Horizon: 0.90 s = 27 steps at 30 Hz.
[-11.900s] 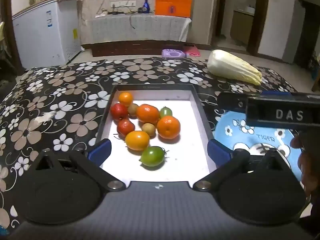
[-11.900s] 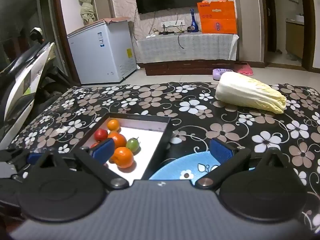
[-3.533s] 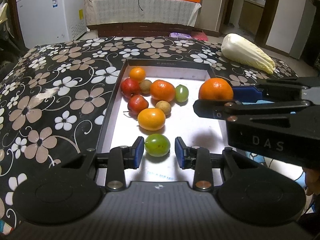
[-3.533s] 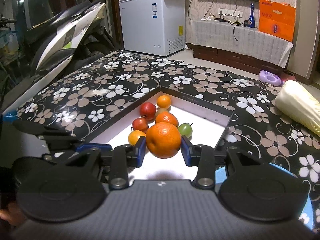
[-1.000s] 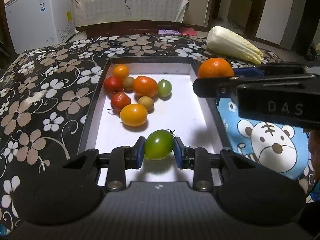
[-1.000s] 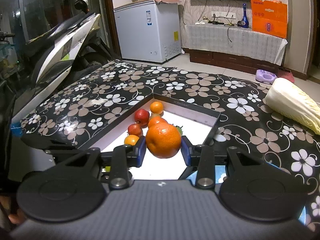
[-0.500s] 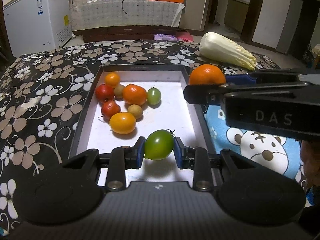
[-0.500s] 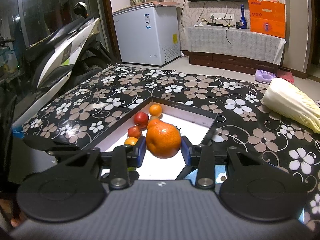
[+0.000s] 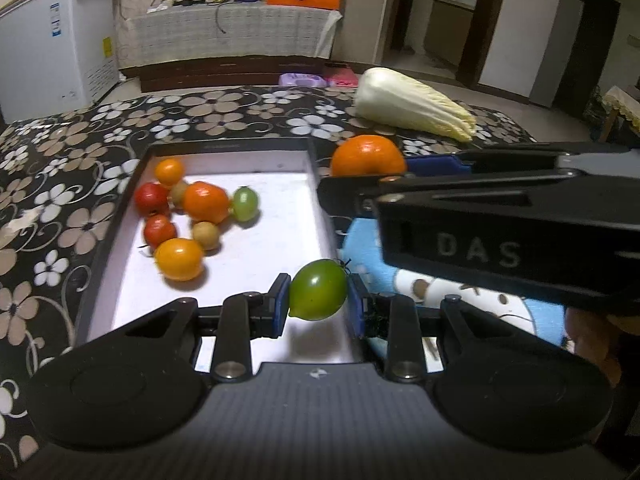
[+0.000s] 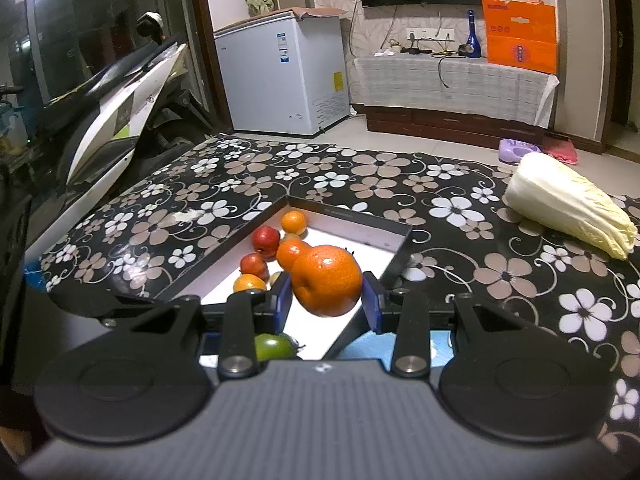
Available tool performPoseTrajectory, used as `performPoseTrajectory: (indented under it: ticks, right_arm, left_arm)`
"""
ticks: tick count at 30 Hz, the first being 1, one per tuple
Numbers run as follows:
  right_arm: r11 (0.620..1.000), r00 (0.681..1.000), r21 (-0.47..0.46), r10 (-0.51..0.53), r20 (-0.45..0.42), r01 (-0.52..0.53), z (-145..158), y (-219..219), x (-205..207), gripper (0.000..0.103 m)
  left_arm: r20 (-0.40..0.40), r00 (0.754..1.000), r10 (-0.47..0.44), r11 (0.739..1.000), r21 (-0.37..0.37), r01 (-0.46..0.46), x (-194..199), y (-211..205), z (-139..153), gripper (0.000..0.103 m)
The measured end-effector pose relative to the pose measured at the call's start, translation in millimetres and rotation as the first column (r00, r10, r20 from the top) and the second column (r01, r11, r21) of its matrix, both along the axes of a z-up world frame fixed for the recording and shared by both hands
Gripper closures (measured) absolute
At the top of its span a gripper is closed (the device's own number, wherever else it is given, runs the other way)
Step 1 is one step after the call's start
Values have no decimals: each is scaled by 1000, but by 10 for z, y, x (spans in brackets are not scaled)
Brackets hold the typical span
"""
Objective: Organize fruits
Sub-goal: 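Carry both fruits to the blue plate and open both tools to release them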
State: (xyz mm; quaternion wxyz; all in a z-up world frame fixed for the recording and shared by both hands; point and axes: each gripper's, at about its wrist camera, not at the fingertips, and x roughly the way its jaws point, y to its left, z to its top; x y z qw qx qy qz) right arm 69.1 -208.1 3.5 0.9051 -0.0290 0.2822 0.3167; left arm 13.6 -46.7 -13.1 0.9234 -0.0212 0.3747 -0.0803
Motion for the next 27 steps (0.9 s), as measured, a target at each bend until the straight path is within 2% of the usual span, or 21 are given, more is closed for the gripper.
performPoseTrajectory:
  ticks: [12, 27]
  right_arm:
    - [998, 998, -3, -62, 1, 62, -10, -372, -6, 62]
    - [993, 993, -26, -118, -15, 118, -85, -715, -10, 62]
  left_arm:
    - [22, 999, -34, 999, -34, 35, 60, -294, 23, 68]
    - [-31, 995, -91, 996, -20, 90, 188, -712, -178, 67]
